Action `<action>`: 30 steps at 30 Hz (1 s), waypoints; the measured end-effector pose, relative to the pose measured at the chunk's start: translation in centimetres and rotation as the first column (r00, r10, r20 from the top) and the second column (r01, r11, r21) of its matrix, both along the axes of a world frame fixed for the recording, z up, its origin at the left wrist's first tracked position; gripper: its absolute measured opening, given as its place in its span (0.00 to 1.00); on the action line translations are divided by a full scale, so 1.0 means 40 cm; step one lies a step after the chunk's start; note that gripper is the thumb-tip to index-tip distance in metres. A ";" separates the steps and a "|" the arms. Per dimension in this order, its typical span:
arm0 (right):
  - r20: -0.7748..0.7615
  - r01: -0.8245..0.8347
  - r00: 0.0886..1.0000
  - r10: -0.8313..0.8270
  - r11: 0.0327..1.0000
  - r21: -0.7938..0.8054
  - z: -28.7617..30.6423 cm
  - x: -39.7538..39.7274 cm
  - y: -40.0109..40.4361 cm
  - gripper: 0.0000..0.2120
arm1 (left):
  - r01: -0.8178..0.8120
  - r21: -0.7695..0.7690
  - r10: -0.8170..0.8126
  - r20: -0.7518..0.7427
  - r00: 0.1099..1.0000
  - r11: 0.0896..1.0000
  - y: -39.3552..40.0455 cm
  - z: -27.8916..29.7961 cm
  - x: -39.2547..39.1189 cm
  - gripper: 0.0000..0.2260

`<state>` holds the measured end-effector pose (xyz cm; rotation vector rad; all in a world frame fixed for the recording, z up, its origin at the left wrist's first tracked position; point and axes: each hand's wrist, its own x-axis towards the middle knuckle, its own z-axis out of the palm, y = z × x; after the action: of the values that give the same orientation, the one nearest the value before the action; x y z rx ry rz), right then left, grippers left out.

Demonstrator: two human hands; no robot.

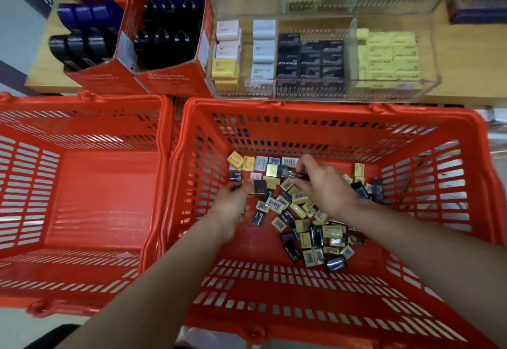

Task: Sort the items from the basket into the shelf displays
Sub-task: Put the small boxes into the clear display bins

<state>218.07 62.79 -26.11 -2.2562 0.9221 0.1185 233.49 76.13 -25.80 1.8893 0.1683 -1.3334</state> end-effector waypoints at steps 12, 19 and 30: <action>0.356 0.240 0.756 -0.549 0.739 0.630 0.642 -0.139 -0.019 0.19 | 0.414 -0.388 -0.326 0.272 0.905 0.824 -0.056 0.579 -0.022 0.09; 0.659 0.169 0.668 -0.346 0.933 0.319 0.867 -0.150 -0.048 0.17 | 0.279 -0.583 -0.146 0.266 0.953 0.763 -0.114 0.767 -0.050 0.15; 0.435 0.192 0.457 -0.776 0.563 0.804 0.825 -0.022 -0.158 0.30 | 0.170 -0.585 -0.085 0.170 0.982 0.793 -0.255 0.712 0.051 0.15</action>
<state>217.19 56.48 6.90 -1.0231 0.8499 -0.6836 235.53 65.94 2.67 1.4477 -0.4214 -1.1565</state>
